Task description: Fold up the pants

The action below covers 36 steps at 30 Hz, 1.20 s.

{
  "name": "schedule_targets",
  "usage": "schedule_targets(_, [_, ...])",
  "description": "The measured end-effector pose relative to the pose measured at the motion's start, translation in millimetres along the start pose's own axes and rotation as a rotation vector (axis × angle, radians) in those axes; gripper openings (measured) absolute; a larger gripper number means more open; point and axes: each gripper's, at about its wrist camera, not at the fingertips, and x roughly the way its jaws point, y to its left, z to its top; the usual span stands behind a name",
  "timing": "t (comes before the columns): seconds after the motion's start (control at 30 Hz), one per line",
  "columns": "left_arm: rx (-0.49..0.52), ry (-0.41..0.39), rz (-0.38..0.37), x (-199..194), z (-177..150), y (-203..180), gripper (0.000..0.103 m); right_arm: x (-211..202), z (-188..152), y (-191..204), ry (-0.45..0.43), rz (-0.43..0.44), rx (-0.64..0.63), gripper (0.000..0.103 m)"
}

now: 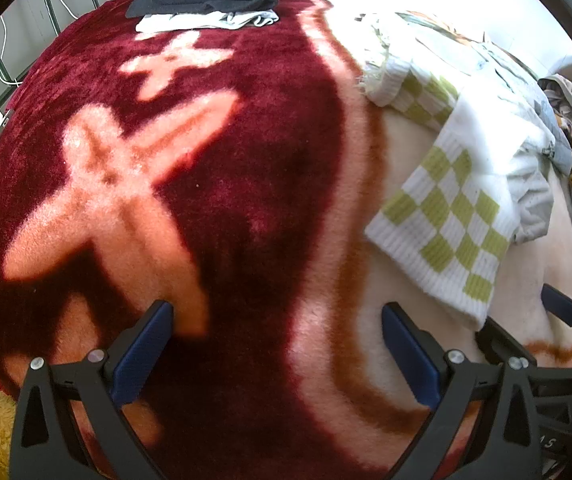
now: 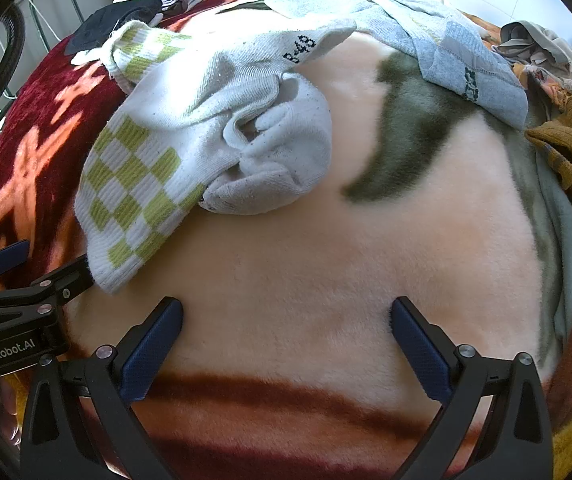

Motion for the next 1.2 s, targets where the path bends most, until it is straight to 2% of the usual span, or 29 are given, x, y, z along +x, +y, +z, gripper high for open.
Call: schedule_targets(1.2, [0.002, -0.016, 0.004, 0.9, -1.8, 3.8, 0.103, 0.2, -0.1, -0.3, -0.004, -0.001, -0.004, 0.103])
